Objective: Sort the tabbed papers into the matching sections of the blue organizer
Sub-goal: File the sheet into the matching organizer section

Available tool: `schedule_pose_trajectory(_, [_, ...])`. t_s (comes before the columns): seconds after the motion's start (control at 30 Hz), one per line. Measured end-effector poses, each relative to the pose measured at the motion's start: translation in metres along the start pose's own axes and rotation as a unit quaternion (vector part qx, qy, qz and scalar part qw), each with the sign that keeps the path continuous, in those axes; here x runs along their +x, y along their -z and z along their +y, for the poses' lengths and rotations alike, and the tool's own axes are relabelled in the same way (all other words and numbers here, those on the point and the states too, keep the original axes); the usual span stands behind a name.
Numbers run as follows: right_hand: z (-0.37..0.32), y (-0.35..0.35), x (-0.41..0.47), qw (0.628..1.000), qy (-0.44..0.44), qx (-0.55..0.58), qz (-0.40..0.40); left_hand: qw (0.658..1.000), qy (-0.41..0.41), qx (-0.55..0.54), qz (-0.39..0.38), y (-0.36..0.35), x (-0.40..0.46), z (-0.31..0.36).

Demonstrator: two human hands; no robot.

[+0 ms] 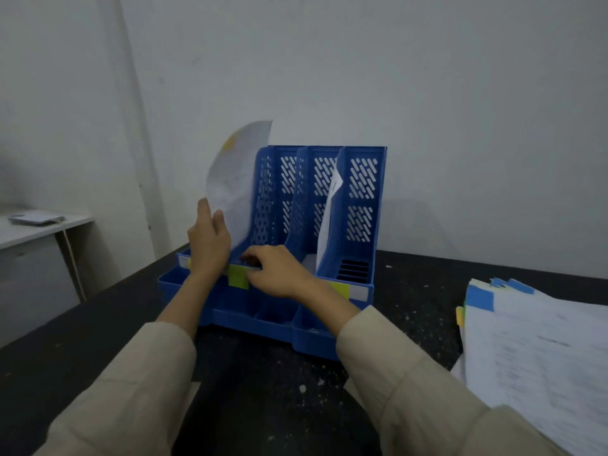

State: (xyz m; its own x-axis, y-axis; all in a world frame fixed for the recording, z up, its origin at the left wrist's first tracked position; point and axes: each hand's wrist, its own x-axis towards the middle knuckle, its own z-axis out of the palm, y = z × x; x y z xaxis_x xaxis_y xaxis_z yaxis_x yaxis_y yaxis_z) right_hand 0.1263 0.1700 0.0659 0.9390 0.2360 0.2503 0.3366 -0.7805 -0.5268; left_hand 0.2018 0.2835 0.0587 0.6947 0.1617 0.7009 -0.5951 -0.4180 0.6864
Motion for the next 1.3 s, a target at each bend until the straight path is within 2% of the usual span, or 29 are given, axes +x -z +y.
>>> schedule_pose_trajectory(0.27, [0.001, 0.001, -0.001, 0.997, -0.015, 0.060, 0.046, 0.994, 0.045, 0.019, -0.102, -0.004, 0.000, -0.010])
schedule_pose_trajectory(0.53, [-0.027, 0.034, 0.030, 0.968, -0.046, 0.172, 0.177, 0.977, 0.047, 0.058, -0.201, 0.008, -0.001, -0.003])
schedule_pose_trajectory(0.8, [-0.054, 0.035, 0.053, 0.964, -0.053, 0.026, 0.258, 0.937, 0.055, 0.144, -0.313, 0.015, 0.011, -0.009])
schedule_pose_trajectory(0.9, [-0.059, 0.034, 0.051, 0.964, -0.049, -0.033, 0.259, 0.927, 0.051, 0.159, -0.335, 0.017, 0.016, -0.009])
schedule_pose_trajectory(1.1, [-0.067, 0.033, 0.058, 0.962, -0.020, -0.048, 0.267, 0.921, 0.041, 0.225, -0.315, 0.016, 0.024, -0.009])
schedule_pose_trajectory(1.3, [-0.067, 0.033, 0.069, 0.948, 0.015, 0.003, 0.318, 0.918, -0.025, 0.351, -0.185, 0.015, 0.034, -0.016])
